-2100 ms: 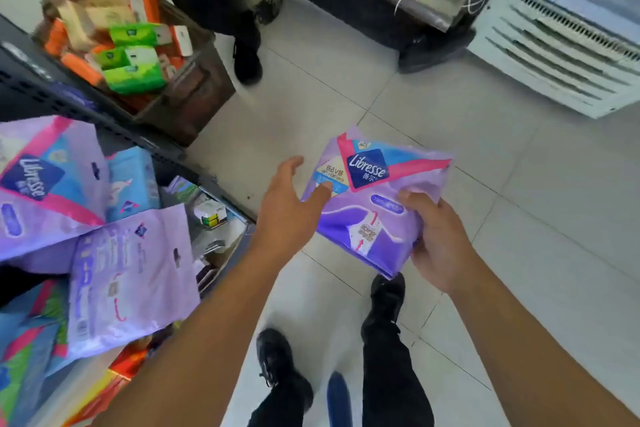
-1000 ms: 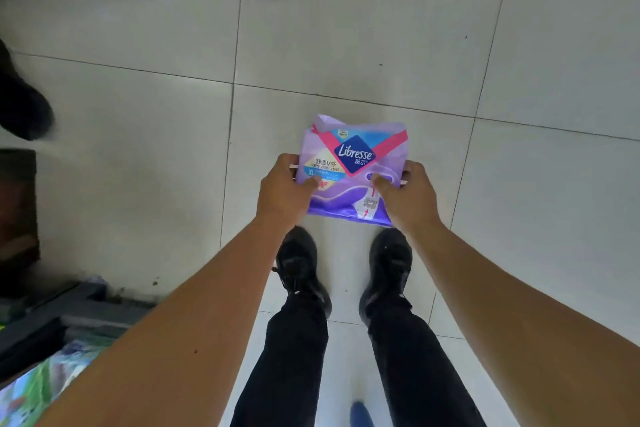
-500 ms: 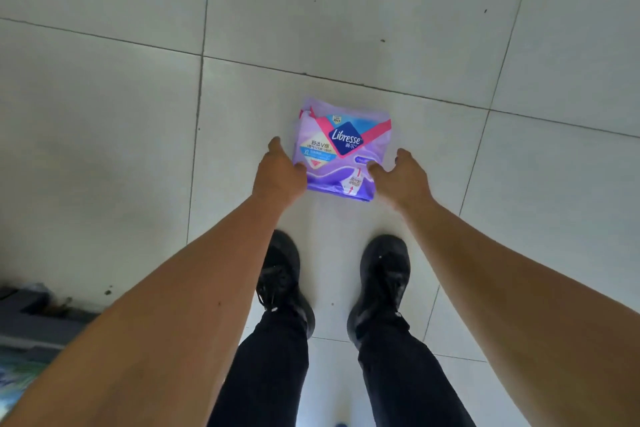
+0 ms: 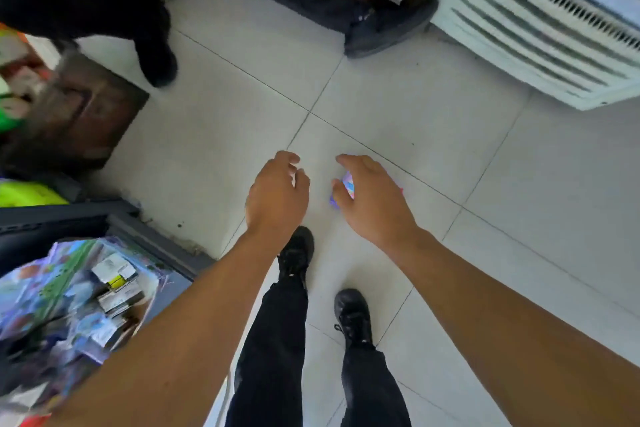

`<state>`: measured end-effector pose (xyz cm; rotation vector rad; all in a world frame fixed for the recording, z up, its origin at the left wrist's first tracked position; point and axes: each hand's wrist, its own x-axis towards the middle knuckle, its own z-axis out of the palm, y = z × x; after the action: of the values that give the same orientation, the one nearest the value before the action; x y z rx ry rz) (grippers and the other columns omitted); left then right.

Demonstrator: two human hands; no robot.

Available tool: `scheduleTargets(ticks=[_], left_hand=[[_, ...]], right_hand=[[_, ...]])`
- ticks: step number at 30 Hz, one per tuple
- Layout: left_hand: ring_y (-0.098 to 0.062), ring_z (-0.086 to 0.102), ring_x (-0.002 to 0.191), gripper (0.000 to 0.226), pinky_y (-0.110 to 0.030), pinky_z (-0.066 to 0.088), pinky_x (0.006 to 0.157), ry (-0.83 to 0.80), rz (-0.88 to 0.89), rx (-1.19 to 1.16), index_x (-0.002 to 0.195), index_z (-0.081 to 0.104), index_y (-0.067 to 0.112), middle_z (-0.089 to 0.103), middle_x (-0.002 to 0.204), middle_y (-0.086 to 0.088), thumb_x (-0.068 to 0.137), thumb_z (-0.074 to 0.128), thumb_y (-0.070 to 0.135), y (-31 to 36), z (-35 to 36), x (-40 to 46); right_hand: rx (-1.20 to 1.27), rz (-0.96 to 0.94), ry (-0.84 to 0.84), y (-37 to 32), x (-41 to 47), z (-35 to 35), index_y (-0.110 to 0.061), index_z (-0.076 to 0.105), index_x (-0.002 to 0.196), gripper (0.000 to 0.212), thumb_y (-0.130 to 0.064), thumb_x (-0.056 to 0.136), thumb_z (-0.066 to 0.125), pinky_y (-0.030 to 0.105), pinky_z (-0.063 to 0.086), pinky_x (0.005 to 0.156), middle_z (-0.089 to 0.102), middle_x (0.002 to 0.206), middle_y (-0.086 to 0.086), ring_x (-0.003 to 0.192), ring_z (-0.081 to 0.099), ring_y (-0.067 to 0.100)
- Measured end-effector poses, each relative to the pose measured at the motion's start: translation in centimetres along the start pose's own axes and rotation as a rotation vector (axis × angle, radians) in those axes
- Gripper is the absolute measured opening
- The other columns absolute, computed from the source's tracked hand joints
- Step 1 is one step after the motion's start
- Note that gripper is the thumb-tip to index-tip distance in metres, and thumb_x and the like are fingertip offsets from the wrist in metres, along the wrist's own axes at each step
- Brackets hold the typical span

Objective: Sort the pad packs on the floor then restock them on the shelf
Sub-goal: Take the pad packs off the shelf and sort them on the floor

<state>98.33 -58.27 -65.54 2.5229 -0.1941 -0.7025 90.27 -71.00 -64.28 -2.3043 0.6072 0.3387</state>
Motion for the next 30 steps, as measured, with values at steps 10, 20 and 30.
scheduleTargets(ticks=[10, 20, 30], left_hand=[[-0.011, 0.06, 0.085, 0.021, -0.031, 0.052, 0.074, 0.528, -0.245, -0.224, 0.114, 0.059, 0.022, 0.064, 0.097, 0.008, 0.094, 0.052, 0.027, -8.4, -14.5, -15.6], [-0.004, 0.06, 0.084, 0.016, -0.022, 0.047, 0.075, 0.978, -0.536, -0.42, 0.108, 0.061, 0.023, 0.066, 0.093, 0.011, 0.092, 0.057, 0.023, -22.1, -23.8, -29.8], [-0.007, 0.06, 0.089, 0.016, -0.023, 0.047, 0.077, 1.093, -0.624, -0.5, 0.104, 0.061, 0.022, 0.066, 0.097, 0.009, 0.088, 0.059, 0.02, -36.7, -24.8, -38.3]], right_hand=[[-0.07, -0.585, -0.121, -17.6, -7.4, 3.3, -0.016, 0.05, 0.136, 0.042, -0.03, 0.097, 0.051, 0.037, 0.047, 0.095, 0.056, 0.131, 0.002, 0.118, 0.052, 0.02], [0.039, -0.936, -0.331, -33.5, -17.6, 14.7, -0.014, 0.054, 0.131, 0.04, -0.023, 0.093, 0.06, 0.014, 0.032, 0.082, 0.059, 0.121, 0.001, 0.11, 0.056, 0.018], [0.011, -0.98, -0.398, -40.5, -25.6, 27.3, -0.011, 0.054, 0.129, 0.041, -0.022, 0.091, 0.061, 0.013, 0.031, 0.085, 0.059, 0.121, 0.003, 0.108, 0.055, 0.019]])
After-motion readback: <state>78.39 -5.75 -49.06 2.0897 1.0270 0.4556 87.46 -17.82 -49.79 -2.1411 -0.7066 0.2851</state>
